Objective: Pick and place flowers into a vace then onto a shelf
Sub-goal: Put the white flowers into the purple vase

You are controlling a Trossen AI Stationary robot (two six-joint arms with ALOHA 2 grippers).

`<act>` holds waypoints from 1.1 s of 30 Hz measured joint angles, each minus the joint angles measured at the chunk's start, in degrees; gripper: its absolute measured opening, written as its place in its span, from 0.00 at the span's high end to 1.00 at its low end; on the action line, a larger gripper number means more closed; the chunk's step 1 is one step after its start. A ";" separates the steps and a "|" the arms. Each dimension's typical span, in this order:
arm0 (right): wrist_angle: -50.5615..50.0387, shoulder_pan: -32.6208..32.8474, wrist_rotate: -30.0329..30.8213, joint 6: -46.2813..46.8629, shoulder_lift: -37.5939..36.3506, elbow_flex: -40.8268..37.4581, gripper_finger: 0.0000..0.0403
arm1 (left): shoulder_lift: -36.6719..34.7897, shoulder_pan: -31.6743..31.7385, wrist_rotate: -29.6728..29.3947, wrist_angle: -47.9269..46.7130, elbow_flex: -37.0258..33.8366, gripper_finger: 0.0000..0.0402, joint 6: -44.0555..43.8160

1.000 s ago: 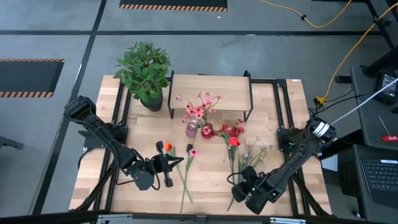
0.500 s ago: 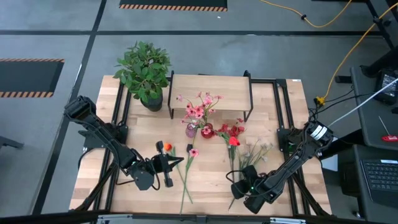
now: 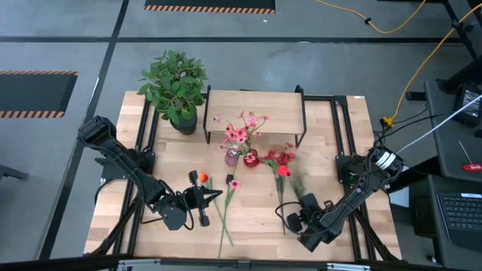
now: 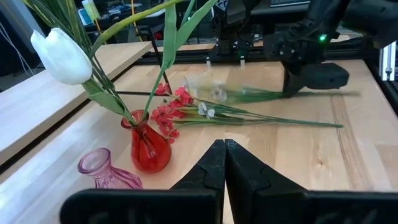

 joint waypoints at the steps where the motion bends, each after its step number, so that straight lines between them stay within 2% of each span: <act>1: -0.67 0.00 0.07 -0.02 0.02 -0.01 0.96 | 0.00 0.00 -0.18 0.00 0.00 1.00 0.42; 12: -7.78 1.70 0.16 2.75 -0.06 -0.07 0.99 | 0.00 0.00 -0.25 0.02 0.00 1.00 0.83; 16: -10.31 3.26 0.46 4.66 -2.57 0.82 1.00 | 0.00 0.00 -0.25 0.02 0.00 0.99 0.83; 21: -19.50 5.73 7.56 8.49 -6.45 3.31 1.00 | 0.00 0.00 -0.13 0.02 0.00 0.99 0.81; 27: -29.69 6.96 8.04 10.66 -8.33 5.54 1.00 | 0.00 0.00 1.03 0.04 0.00 0.99 -0.58; 33: -35.38 7.57 8.12 10.56 -9.50 7.87 1.00 | 0.00 0.00 1.09 0.04 0.00 0.98 -0.75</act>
